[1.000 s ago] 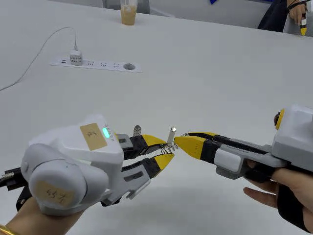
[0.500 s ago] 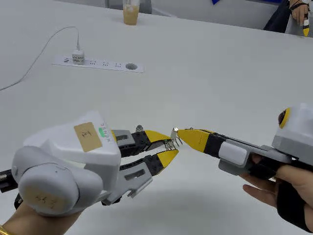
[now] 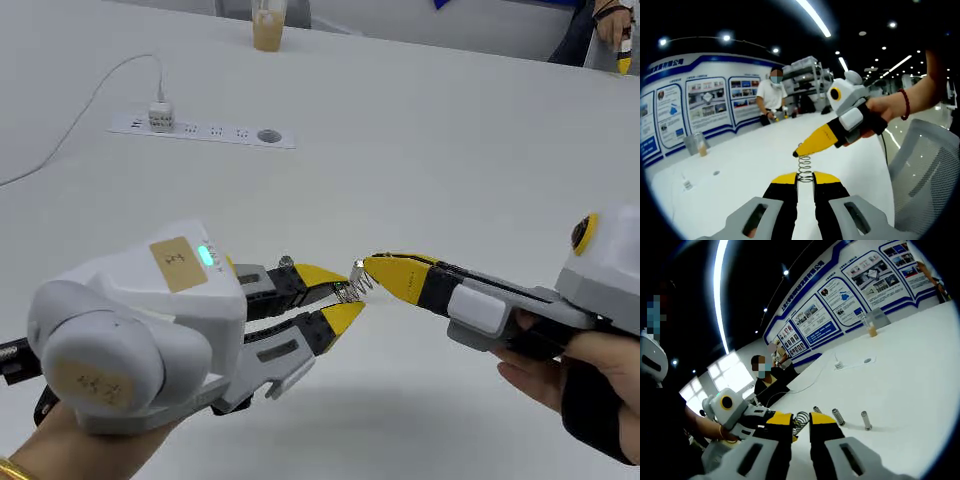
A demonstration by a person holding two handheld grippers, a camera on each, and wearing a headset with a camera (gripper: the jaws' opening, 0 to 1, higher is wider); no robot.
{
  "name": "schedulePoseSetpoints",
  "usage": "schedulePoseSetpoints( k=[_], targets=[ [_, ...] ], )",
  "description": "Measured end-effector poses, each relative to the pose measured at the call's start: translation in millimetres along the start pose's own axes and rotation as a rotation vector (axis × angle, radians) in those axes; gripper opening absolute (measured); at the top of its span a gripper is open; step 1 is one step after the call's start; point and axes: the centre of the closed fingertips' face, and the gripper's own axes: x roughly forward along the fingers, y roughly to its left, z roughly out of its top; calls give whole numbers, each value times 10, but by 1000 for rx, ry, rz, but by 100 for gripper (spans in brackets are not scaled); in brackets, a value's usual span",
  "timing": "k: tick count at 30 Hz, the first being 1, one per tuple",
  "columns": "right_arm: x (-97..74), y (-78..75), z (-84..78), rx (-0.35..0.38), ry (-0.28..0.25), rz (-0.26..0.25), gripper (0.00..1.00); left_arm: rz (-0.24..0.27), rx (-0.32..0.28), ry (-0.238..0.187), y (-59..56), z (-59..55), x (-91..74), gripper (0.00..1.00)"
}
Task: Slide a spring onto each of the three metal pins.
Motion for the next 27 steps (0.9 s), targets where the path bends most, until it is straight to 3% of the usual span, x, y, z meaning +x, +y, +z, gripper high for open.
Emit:
schedulePoseSetpoints(
  k=[3, 10, 14, 21, 27],
  targets=[
    [7, -36, -2, -20, 6, -13, 13, 5, -13, 8, 8, -19, 4, 12],
    [-4, -151, 17, -63, 16, -68, 13, 29, -42, 100, 42, -225, -29, 22],
    [-19, -245, 65, -79, 9, -108, 13, 42, -66, 85, 66, -245, -91, 23],
    [-29, -378, 170, -106, -8, -151, 11, 78, -92, 123, 136, -361, -202, 28],
    [1, -468, 218, -135, 3, -172, 11, 115, -126, 154, 208, -453, -325, 37]
  ],
)
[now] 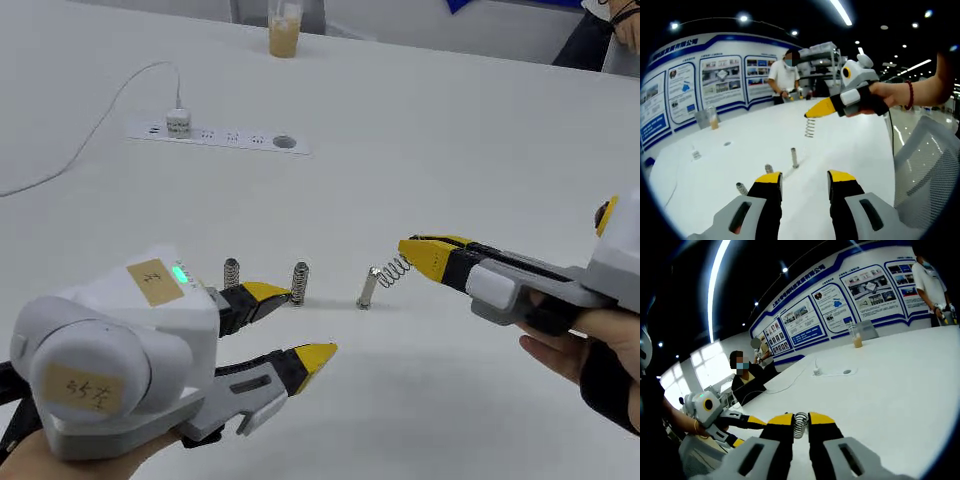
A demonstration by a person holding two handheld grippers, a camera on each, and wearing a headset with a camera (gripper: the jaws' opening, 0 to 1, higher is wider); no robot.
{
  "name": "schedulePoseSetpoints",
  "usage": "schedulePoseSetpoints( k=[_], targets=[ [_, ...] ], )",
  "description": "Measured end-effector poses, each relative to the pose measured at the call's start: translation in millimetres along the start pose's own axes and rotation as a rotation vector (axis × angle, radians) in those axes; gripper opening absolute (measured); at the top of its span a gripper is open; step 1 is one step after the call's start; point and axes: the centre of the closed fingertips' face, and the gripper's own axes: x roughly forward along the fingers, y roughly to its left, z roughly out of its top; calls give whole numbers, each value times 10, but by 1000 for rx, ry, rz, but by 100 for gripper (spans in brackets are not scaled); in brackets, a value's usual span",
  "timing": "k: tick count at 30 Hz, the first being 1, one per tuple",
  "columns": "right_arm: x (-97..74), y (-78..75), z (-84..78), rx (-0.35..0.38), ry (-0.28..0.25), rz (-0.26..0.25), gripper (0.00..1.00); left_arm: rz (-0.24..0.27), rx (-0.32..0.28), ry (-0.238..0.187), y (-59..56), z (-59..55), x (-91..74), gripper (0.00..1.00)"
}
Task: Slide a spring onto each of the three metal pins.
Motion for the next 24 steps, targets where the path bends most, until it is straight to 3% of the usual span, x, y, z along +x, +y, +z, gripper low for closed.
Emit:
schedulePoseSetpoints(
  k=[9, 24],
  targets=[
    [103, -119, 31, -62, 30, -28, 11, 70, -37, 52, 169, -175, -134, 51],
    [286, -266, -30, -163, 84, -58, 11, 133, -100, 100, 323, -389, -215, 72]
  ],
)
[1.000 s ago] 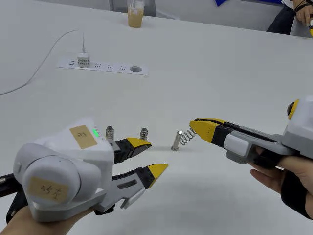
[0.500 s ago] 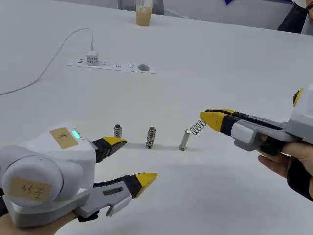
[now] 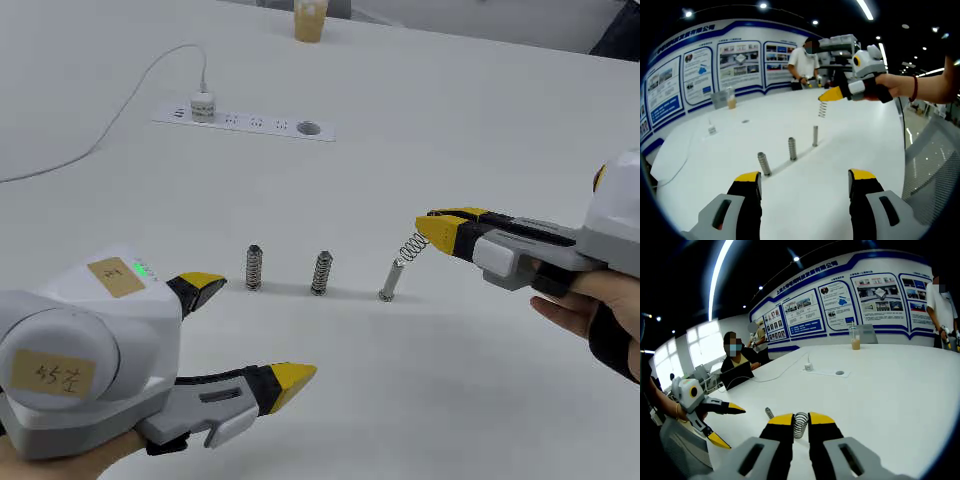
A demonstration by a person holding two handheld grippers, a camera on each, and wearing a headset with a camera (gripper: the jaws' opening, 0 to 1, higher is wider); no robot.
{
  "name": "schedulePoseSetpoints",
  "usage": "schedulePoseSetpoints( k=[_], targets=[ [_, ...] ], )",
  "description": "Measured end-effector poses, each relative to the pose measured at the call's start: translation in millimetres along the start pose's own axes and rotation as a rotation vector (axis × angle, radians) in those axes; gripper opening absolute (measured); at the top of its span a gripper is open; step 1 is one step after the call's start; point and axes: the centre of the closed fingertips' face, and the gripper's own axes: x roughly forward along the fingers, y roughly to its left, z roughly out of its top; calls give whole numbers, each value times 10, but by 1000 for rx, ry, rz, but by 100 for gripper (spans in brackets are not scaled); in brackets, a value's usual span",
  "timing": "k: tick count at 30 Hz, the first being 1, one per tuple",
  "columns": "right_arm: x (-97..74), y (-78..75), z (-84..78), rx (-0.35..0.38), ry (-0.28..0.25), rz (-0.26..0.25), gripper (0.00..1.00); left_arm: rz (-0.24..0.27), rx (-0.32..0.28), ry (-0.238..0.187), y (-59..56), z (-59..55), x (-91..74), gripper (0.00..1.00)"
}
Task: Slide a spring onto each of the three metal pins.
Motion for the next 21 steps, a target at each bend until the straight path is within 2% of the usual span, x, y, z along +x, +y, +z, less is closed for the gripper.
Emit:
schedulePoseSetpoints(
  k=[11, 21],
  targets=[
    [104, -98, -118, -63, 41, -38, 11, 7, -10, 20, 31, -76, 20, 82],
    [175, -181, -169, -96, 56, -61, 11, 9, -29, 21, 41, -80, 43, 90]
  ],
)
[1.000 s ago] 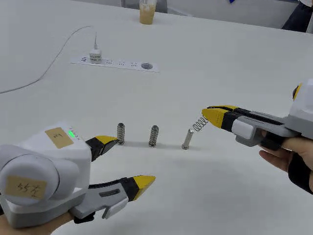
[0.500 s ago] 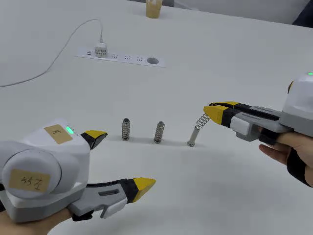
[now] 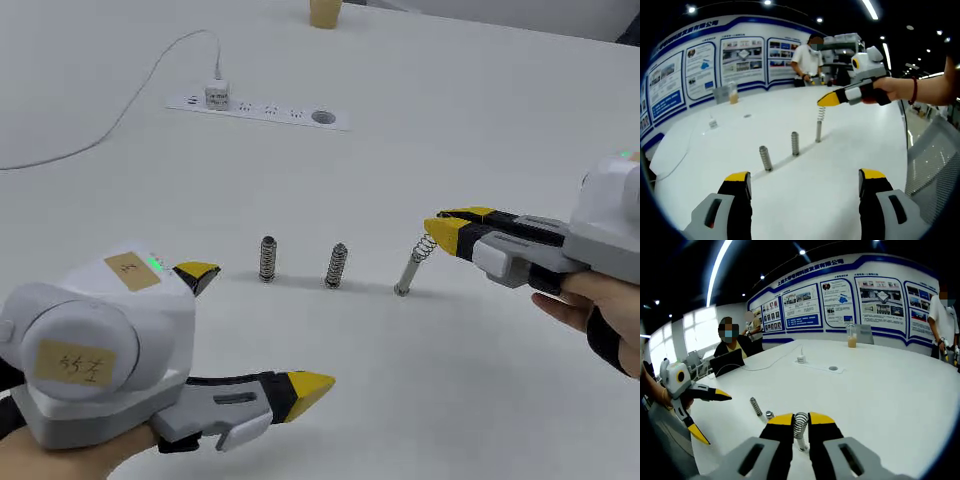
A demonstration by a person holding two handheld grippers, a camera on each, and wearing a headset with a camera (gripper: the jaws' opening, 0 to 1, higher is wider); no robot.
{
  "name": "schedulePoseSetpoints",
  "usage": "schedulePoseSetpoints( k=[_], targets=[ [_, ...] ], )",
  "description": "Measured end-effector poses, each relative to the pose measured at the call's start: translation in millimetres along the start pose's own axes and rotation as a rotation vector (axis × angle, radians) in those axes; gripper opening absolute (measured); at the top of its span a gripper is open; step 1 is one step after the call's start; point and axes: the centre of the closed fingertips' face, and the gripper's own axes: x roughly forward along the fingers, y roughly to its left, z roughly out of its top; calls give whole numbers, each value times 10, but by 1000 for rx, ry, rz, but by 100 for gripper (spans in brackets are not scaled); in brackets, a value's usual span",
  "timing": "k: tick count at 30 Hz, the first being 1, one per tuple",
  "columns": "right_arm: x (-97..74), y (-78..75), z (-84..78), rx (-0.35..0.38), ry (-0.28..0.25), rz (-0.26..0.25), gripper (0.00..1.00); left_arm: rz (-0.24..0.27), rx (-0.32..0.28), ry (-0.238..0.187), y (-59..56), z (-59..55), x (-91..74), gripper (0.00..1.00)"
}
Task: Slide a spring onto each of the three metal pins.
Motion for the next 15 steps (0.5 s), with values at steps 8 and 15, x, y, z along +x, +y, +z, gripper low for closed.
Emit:
schedulePoseSetpoints(
  k=[8, 15],
  targets=[
    [36, 9, -53, -46, 22, -5, 12, -1, -1, 16, 5, -28, 6, 91],
    [70, 35, -124, -110, 52, -7, 12, -4, 2, 15, 2, -32, -1, 90]
  ],
)
